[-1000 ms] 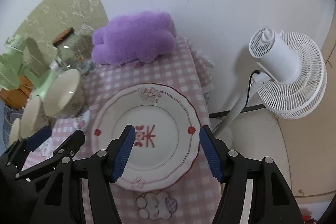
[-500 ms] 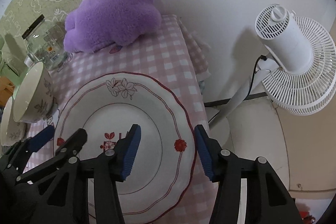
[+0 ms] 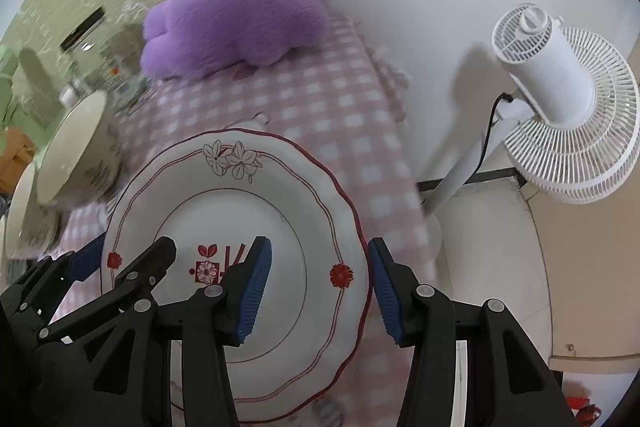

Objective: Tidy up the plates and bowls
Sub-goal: 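Grasp the rim of the red-rimmed white plate with both grippers, then lift the red-rimmed plate with both grippers and carry it over the yellow-flower stack, then lower the red-rimmed plate onto the yellow-flower stack and open both grippers, then move both grippers away from the plates to a large cream bowl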

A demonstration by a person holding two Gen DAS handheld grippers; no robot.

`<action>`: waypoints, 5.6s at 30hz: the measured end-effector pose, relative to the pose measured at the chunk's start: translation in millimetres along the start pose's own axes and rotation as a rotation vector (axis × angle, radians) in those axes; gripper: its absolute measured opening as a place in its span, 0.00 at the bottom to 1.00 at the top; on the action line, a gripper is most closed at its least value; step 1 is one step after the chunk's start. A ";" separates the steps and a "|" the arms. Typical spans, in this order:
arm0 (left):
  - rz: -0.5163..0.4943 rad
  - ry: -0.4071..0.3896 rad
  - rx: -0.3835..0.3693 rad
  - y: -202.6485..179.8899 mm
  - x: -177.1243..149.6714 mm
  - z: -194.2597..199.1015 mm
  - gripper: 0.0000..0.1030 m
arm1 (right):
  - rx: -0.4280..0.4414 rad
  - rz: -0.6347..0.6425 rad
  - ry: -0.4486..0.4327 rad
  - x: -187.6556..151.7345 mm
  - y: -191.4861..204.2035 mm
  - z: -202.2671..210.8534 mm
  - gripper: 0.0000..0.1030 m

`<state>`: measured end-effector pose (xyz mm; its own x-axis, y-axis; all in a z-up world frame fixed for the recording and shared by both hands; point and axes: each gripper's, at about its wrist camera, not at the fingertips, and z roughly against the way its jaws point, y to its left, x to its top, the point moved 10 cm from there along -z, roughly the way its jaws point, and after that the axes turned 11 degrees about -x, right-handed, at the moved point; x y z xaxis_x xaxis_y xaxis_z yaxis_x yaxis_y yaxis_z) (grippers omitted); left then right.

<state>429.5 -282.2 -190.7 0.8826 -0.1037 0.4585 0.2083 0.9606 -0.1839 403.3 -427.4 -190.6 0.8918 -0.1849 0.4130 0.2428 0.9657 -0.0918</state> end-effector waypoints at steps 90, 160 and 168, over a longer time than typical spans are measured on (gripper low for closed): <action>0.007 0.024 -0.062 -18.6 -213.4 137.7 0.52 | -0.124 0.063 -0.003 -223.6 -6.6 157.3 0.46; 0.136 -0.046 0.041 16.1 -218.6 162.4 0.83 | 0.023 0.153 0.013 -224.5 -1.3 151.7 0.67; 0.141 -0.087 0.011 58.0 -211.0 182.2 0.83 | 0.033 0.145 -0.020 -218.3 39.5 168.3 0.67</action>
<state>178.5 -157.6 -139.7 0.8631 0.0542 0.5021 0.0804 0.9668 -0.2425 154.0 -318.3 -132.0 0.9089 -0.0397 0.4152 0.0987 0.9876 -0.1217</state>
